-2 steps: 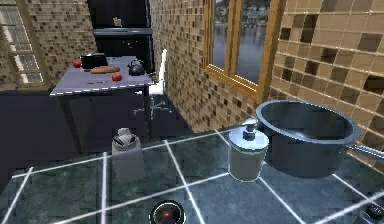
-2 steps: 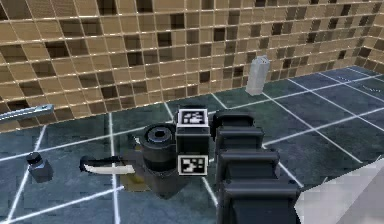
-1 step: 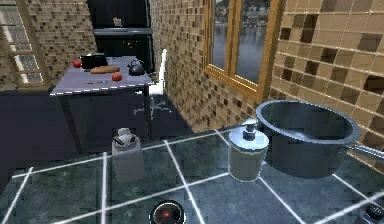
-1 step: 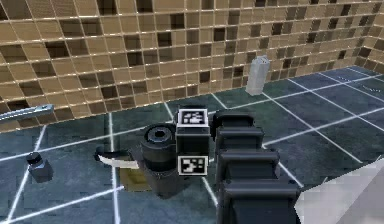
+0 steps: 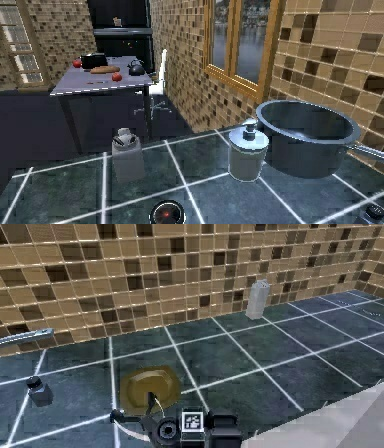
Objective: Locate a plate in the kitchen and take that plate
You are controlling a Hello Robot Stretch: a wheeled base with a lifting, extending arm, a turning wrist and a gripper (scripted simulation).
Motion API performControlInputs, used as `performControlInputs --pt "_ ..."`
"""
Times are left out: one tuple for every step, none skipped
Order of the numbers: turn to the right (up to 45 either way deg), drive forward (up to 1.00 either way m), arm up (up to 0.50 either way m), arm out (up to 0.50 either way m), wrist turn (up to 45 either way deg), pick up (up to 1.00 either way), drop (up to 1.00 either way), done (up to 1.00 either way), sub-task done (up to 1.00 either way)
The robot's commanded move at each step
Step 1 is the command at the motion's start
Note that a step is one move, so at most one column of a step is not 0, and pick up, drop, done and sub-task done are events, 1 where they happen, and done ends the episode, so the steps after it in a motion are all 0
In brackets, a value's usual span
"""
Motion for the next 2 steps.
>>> performControlInputs --pt "0.0 0.00 0.00 0.00 0.0 1.00 0.00 0.00 0.00" --pt "0.0 0.00 0.10 0.00 0.0 0.00 0.00 0.00 0.00"
